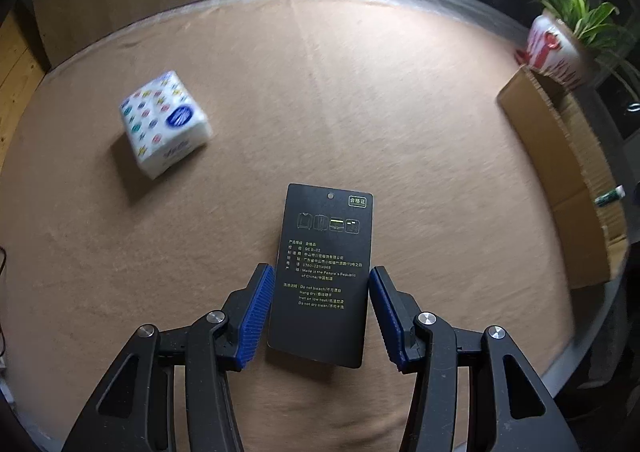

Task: Organize objects
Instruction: 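Carry the black card to the box with the left tool and release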

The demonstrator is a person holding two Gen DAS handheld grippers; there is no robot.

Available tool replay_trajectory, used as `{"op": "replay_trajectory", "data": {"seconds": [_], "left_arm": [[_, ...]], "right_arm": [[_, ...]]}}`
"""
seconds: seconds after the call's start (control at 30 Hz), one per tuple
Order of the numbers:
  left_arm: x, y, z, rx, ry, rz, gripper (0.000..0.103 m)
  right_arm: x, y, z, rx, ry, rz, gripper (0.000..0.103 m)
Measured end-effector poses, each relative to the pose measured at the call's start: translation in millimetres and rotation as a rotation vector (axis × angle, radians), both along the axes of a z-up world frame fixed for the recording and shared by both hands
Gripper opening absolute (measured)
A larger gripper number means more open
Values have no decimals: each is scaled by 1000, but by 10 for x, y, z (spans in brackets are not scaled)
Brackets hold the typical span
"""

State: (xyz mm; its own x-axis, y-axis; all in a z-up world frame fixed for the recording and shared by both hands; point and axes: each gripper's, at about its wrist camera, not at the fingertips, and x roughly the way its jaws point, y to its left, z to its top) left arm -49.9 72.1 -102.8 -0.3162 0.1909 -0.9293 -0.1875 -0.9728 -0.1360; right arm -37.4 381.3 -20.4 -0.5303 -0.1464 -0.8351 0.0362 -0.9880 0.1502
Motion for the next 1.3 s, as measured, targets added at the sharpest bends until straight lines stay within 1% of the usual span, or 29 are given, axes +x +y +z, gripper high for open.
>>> {"op": "replay_trajectory", "data": {"seconds": [0.17,0.3,0.37,0.43,0.5,0.63,0.67,0.83,0.93,1.1,1.3], "left_arm": [[-14,292,296,57,48,-54,53],[-49,719,542,105,85,-123,53],[-171,891,588,118,98,-160,53],[-210,1115,649,131,109,-200,53],[-348,1336,651,144,117,-236,53],[-371,1783,714,164,131,-304,53],[-428,1852,680,170,129,-314,53],[-476,2315,642,182,123,-364,53],[-495,2503,611,181,119,-388,53],[-513,2679,581,180,114,-406,53],[-528,2721,596,182,121,-404,54]], "right_arm": [[76,85,52,10,9,-7,68],[141,187,89,13,16,-24,68],[175,251,105,13,19,-37,68],[210,312,112,14,20,-52,68],[250,373,118,15,21,-68,68],[316,489,124,13,24,-100,68],[331,516,124,12,24,-108,68],[380,623,109,11,20,-140,68],[398,673,100,8,18,-154,68],[411,741,81,2,13,-174,68],[395,725,68,3,10,-168,68]]}}
